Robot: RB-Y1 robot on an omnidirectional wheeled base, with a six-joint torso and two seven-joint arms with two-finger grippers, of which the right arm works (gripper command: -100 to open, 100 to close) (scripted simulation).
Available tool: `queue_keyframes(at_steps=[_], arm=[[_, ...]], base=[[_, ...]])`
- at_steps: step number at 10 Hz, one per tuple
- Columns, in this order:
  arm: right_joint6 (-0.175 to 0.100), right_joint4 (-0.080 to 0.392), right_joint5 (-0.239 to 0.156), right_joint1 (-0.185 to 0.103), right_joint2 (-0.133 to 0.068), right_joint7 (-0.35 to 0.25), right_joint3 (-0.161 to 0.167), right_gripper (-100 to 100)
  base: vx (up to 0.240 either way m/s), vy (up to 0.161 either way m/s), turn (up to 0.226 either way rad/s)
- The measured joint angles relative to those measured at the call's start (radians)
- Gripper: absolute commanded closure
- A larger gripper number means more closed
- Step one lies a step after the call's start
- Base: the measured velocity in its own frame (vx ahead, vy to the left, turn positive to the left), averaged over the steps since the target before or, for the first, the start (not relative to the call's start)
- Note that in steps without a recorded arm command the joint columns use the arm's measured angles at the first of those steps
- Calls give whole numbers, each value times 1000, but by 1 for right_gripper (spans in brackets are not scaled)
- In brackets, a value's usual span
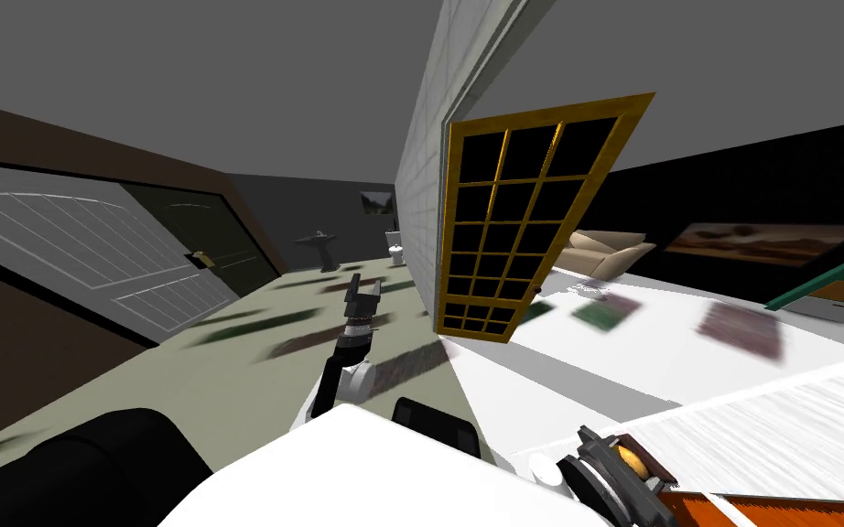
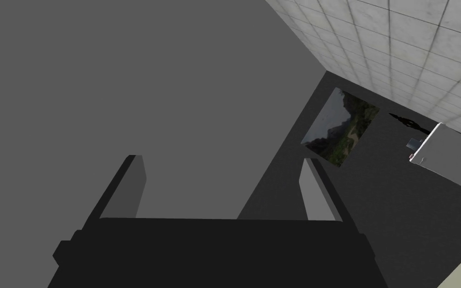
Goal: Push the door open
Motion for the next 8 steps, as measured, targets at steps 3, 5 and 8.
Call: queue_keyframes(at_steps=[3,5,8], arm=[[-4,8,-34,1,-25,-4,-37,100],[-14,15,-56,-2,-28,4,-61,100],[-21,10,-82,10,-27,5,-89,100]], base=[[196,-148,-79],[164,-144,-55],[147,-144,-48]])
